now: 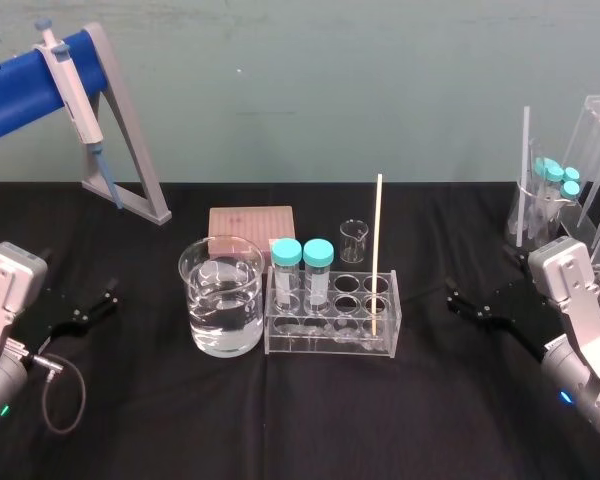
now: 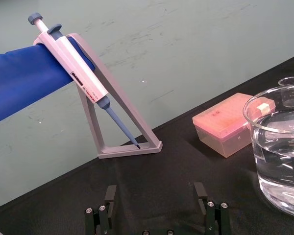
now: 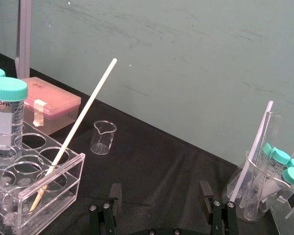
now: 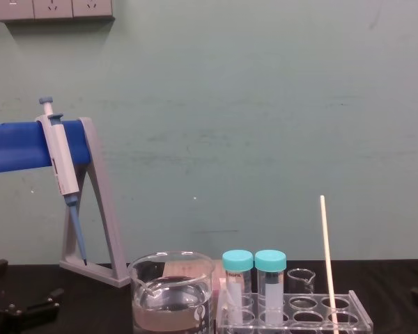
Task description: Hold the thermometer with one hand and immerse one end into the beaker, then reinsert it into the test tube rack.
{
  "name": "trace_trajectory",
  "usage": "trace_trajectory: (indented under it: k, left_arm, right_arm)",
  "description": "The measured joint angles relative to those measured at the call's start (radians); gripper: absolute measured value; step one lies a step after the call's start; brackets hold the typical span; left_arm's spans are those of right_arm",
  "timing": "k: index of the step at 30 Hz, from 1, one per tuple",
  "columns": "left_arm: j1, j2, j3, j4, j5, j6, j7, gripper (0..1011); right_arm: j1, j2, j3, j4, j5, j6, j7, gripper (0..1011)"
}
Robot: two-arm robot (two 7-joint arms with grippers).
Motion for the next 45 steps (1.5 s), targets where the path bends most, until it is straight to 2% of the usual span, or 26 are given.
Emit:
trace_trajectory:
  k: [14, 17, 23, 24, 26, 29, 32, 33, 34, 37, 40, 41, 43, 45]
  left_arm:
    - [0.000, 0.000, 0.000, 0.000, 0.000, 0.000, 0.000, 1004]
    - [0.000, 0.000, 0.000, 0.000, 0.000, 0.000, 0.000, 1004]
    - [0.000, 0.000, 0.000, 0.000, 0.000, 0.000, 0.000, 1004]
    - [0.000, 0.000, 0.000, 0.000, 0.000, 0.000, 0.000, 1004]
    - [0.000, 0.000, 0.000, 0.000, 0.000, 0.000, 0.000, 1004]
    - [0.000, 0.000, 0.000, 0.000, 0.000, 0.000, 0.000, 1004]
    - [0.000, 0.000, 0.000, 0.000, 0.000, 0.000, 0.000, 1004]
    - [0.000, 0.000, 0.000, 0.000, 0.000, 0.000, 0.000, 1004]
    - [0.000, 0.000, 0.000, 0.000, 0.000, 0.000, 0.000, 1004]
    - [0.000, 0.000, 0.000, 0.000, 0.000, 0.000, 0.000, 1004]
    - [0.000, 0.000, 0.000, 0.000, 0.000, 0.000, 0.000, 1004]
    - [0.000, 0.000, 0.000, 0.000, 0.000, 0.000, 0.000, 1004]
    - [0.000, 0.000, 0.000, 0.000, 0.000, 0.000, 0.000, 1004]
    - [0.000, 0.000, 0.000, 0.000, 0.000, 0.000, 0.000, 1004]
  right_arm:
    - [0.000, 0.000, 0.000, 0.000, 0.000, 0.000, 0.000, 1003]
    - [-0.011, 0.007, 0.017, -0.029, 0.008, 0.008, 0.008, 1002]
    - [-0.057, 0.035, 0.069, -0.144, 0.057, 0.090, 0.025, 1003]
    - [-0.071, 0.040, 0.089, -0.178, 0.086, 0.122, 0.032, 1003]
    - [-0.084, 0.042, 0.113, -0.211, 0.121, 0.150, 0.042, 1003]
    - [-0.104, 0.035, 0.179, -0.270, 0.241, 0.230, 0.083, 1003]
    - [-0.107, 0.025, 0.211, -0.288, 0.301, 0.270, 0.106, 1003]
    - [-0.105, 0.017, 0.232, -0.294, 0.346, 0.303, 0.125, 1003]
    - [-0.105, 0.017, 0.232, -0.294, 0.346, 0.303, 0.125, 1003]
    - [-0.083, -0.005, 0.273, -0.289, 0.456, 0.401, 0.176, 1003]
    - [-0.057, -0.013, 0.282, -0.266, 0.525, 0.467, 0.212, 1003]
    - [-0.034, -0.015, 0.282, -0.245, 0.565, 0.506, 0.233, 1003]
    - [-0.004, -0.018, 0.273, -0.217, 0.609, 0.552, 0.262, 1003]
    - [0.021, -0.020, 0.261, -0.192, 0.628, 0.575, 0.281, 1003]
